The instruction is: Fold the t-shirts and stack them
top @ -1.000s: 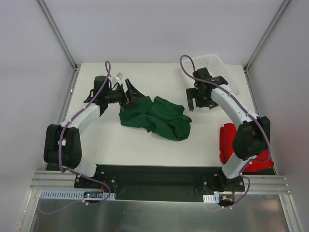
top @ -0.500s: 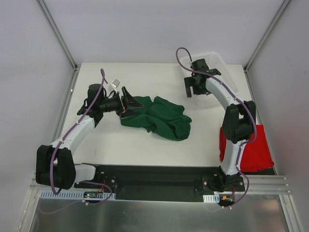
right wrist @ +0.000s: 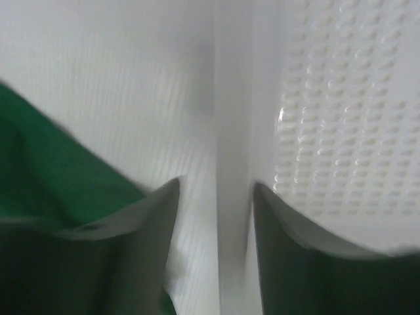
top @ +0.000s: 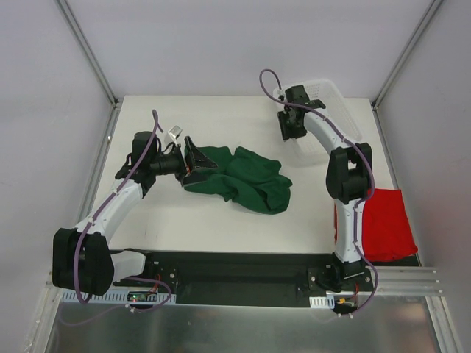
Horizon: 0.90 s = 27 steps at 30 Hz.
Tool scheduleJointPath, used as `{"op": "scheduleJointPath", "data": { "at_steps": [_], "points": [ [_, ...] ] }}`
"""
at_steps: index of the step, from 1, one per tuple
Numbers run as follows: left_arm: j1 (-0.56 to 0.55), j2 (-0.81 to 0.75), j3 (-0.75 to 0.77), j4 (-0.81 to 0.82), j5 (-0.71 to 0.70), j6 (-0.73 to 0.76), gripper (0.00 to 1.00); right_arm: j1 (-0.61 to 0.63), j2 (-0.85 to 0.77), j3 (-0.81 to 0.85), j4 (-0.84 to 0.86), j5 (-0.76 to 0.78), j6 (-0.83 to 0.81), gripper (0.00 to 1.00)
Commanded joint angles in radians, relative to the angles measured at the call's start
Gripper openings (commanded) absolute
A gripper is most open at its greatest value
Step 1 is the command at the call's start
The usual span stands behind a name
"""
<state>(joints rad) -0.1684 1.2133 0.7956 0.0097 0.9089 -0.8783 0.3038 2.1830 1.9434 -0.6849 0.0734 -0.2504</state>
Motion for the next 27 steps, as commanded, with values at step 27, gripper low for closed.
{"op": "scheduleJointPath", "data": {
  "at_steps": [27],
  "points": [
    [0.004,-0.018,0.016,-0.06,-0.005,0.01,0.99,-0.252,0.081,0.14,-0.12,0.122,0.131,0.01]
  ]
}}
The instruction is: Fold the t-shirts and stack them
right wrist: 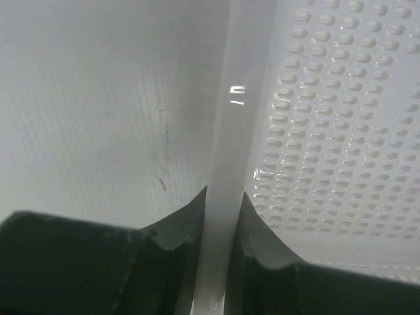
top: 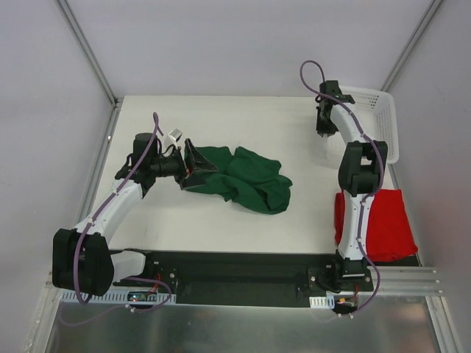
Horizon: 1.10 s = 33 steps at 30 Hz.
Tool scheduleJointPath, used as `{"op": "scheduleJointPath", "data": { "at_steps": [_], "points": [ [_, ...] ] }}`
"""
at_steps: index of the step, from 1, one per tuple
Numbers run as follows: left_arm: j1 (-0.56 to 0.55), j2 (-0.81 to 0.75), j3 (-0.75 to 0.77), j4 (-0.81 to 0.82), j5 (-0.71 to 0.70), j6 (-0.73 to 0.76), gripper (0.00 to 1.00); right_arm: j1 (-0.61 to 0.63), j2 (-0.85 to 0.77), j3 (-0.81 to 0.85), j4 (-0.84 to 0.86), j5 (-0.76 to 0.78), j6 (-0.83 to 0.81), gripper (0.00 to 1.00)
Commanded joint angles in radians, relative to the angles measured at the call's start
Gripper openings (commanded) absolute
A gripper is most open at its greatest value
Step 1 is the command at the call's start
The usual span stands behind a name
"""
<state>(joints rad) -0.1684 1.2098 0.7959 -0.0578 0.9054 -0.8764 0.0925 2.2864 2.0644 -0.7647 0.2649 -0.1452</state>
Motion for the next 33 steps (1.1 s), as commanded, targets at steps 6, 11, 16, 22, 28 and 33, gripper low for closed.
{"op": "scheduleJointPath", "data": {
  "at_steps": [6,11,16,22,28,33],
  "points": [
    [0.004,-0.018,0.006,0.007,0.004,-0.001,0.99,-0.089,0.025,0.108,-0.027,-0.215,0.007,0.01],
    [0.004,-0.024,-0.007,0.001,0.007,-0.004,0.99,-0.168,0.067,0.16,0.007,-0.439,0.021,0.01],
    [0.004,-0.021,-0.011,-0.002,0.012,-0.009,0.99,-0.191,0.071,0.203,0.036,-0.566,0.045,0.01],
    [0.004,-0.006,0.008,-0.004,0.018,-0.007,0.99,-0.211,0.084,0.207,0.071,-0.676,0.091,0.06],
    [0.004,-0.01,0.016,-0.004,0.017,-0.001,0.99,-0.215,0.027,0.134,0.097,-0.739,0.131,0.82],
    [0.004,-0.032,0.012,-0.004,0.004,0.008,0.99,-0.192,-0.129,-0.019,0.153,-0.748,0.199,0.96]
  ]
}}
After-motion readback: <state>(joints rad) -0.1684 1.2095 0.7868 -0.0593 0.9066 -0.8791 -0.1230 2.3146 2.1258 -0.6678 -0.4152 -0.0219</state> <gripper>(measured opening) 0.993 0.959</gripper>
